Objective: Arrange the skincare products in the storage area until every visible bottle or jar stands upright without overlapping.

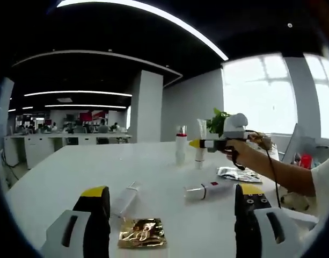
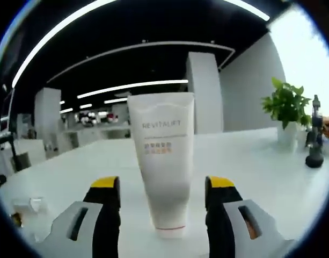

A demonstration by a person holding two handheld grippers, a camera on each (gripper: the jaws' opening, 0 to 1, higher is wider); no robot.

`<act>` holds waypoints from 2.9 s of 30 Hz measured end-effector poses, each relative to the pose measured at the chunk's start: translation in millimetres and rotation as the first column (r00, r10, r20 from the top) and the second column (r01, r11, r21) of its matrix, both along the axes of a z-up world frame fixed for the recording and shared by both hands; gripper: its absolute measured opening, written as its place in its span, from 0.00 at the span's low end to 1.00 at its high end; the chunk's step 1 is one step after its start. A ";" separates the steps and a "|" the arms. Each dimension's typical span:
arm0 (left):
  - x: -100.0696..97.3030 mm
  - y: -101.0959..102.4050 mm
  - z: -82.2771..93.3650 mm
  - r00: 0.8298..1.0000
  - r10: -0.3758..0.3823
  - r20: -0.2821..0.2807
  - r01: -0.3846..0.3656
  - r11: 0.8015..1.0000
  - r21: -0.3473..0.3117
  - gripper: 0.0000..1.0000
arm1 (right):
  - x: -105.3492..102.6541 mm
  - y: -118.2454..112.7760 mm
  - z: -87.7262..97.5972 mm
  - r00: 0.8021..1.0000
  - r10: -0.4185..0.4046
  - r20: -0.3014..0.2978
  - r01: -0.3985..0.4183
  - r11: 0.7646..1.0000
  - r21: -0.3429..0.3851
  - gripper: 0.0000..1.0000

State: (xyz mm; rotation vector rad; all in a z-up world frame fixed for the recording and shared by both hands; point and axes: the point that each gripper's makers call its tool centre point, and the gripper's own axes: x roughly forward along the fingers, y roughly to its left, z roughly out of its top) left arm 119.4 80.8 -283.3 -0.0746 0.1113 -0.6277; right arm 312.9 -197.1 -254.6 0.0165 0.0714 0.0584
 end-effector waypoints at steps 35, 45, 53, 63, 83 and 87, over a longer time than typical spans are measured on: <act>-4.5 6.8 10.8 1.000 -0.003 0.007 0.003 1.000 -0.025 0.99 | -89.9 40.6 17.6 0.952 0.305 0.030 -0.306 0.951 0.053 0.99; -16.1 22.1 2.6 1.000 0.025 -0.003 -0.025 1.000 -0.020 0.95 | -136.3 77.8 13.4 0.867 0.498 0.014 -0.493 0.863 -0.110 0.84; -28.4 23.0 0.8 1.000 0.026 -0.005 -0.026 0.999 -0.024 0.92 | -164.3 118.8 -10.3 0.749 0.658 -0.079 -0.662 0.748 -0.053 0.73; -39.6 30.7 -5.8 0.999 0.029 -0.016 -0.029 1.000 -0.004 0.92 | -175.3 154.5 -29.2 0.643 0.744 -0.183 -0.763 0.642 -0.071 0.66; -48.3 21.8 -3.2 1.000 0.006 -0.015 -0.006 1.000 -0.021 0.91 | -145.1 180.9 -73.1 0.479 0.735 -0.480 -0.845 0.535 -0.025 0.54; -48.8 20.9 -3.8 1.000 0.004 -0.017 -0.004 1.000 -0.018 0.91 | -146.2 184.9 -83.1 0.448 0.721 -0.529 -0.857 0.515 -0.023 0.53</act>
